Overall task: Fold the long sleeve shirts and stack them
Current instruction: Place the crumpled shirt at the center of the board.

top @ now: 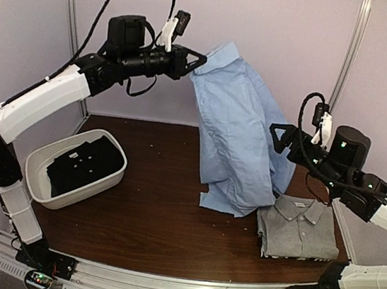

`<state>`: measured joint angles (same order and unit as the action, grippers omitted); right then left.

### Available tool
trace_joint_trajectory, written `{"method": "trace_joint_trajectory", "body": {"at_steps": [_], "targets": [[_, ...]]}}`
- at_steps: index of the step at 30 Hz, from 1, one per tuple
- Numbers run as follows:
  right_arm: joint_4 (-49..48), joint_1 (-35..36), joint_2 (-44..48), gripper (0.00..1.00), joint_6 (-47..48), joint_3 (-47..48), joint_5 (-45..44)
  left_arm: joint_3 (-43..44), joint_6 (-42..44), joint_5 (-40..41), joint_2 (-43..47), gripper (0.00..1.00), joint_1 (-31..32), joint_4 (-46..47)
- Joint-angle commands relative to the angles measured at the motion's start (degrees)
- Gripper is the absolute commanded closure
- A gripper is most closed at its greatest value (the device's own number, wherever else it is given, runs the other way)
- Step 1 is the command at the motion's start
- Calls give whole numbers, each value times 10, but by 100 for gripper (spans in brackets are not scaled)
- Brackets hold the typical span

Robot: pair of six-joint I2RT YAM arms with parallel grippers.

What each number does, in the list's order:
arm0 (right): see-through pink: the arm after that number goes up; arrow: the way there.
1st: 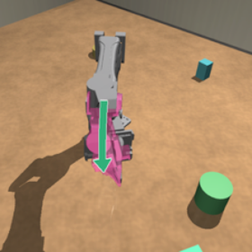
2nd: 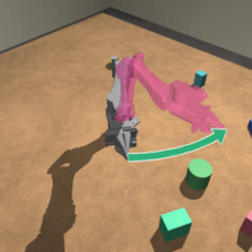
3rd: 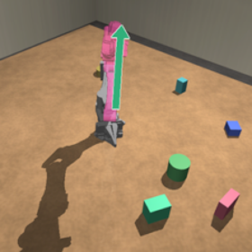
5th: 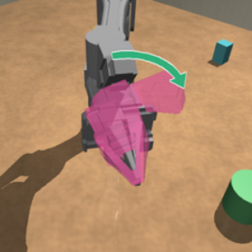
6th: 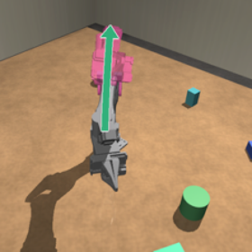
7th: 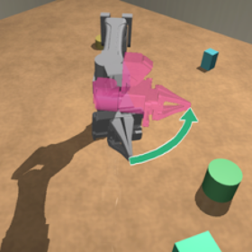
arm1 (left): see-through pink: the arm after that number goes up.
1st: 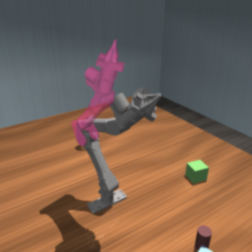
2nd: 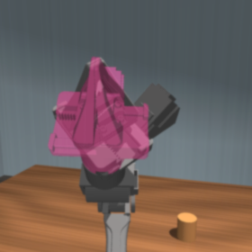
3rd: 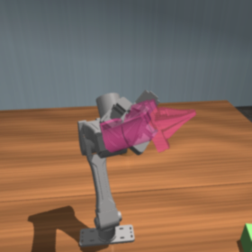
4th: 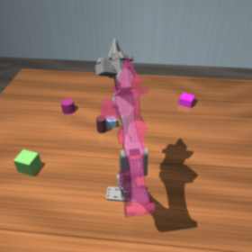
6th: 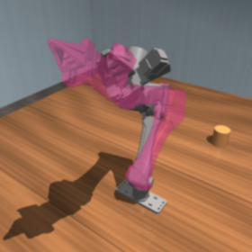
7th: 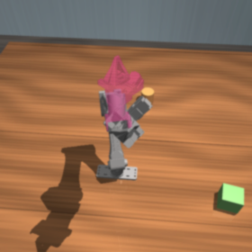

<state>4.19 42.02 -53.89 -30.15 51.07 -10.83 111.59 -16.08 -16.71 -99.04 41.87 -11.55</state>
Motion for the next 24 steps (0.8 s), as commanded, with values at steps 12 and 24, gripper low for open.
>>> {"method": "trace_joint_trajectory", "body": {"at_steps": [12,24], "targets": [[30,-4,-66,0,19,-35,16,-244,-84,2,-69,33,-118,31],[46,8,-170,0,51,-71,237,-349,-145,44,46,33,-59,-49]]}}
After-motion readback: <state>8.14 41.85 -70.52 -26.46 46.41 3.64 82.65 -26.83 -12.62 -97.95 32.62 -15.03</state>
